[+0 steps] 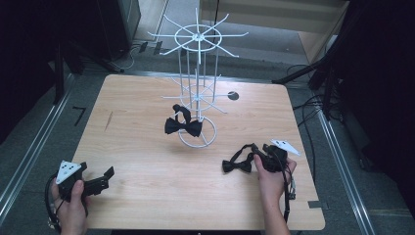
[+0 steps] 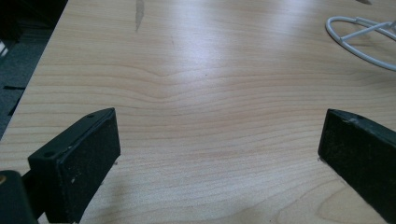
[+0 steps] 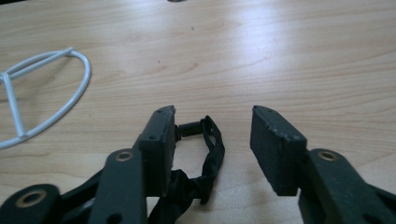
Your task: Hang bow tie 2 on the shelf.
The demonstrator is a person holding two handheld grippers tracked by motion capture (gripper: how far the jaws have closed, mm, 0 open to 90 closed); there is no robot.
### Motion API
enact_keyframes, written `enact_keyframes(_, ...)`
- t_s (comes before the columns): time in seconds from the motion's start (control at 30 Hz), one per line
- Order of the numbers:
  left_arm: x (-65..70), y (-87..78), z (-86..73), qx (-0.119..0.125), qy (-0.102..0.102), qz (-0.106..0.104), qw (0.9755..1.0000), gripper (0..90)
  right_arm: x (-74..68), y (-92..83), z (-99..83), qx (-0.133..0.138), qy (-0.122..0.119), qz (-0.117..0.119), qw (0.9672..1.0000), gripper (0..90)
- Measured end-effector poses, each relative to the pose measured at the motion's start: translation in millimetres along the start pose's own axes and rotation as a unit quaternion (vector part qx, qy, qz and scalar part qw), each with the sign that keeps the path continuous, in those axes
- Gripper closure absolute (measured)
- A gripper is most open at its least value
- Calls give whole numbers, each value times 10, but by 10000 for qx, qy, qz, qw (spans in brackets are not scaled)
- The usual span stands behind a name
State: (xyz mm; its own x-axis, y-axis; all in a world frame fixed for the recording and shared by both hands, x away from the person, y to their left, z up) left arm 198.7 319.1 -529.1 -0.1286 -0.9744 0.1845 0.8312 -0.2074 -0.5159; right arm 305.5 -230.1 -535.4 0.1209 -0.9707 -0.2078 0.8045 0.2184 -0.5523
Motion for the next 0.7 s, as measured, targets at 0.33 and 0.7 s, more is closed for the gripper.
enact_keyframes(0.33, 1, 1, -1, 9, 1, 6, 10000, 0, -16, 118, -67, -244, -78, -9, 9997, 683)
enact_keyframes(0.7, 1, 0, 0, -7, 1, 10, 10000, 0, -37, 176, -120, -515, -276, -58, 9983, 886)
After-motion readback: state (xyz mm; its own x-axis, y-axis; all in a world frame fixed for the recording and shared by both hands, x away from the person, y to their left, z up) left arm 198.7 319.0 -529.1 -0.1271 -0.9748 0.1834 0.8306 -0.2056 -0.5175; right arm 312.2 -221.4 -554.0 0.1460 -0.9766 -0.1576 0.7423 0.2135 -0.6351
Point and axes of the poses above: each handheld gripper's, and its own axes: y roughly forward along the jaws, z roughly out of its top, x roughly to its right, the point moved 1 cm from there along y, roughly forward along the jaws, and after that the axes turned 2 degrees about -y, right-handed, at the moved point
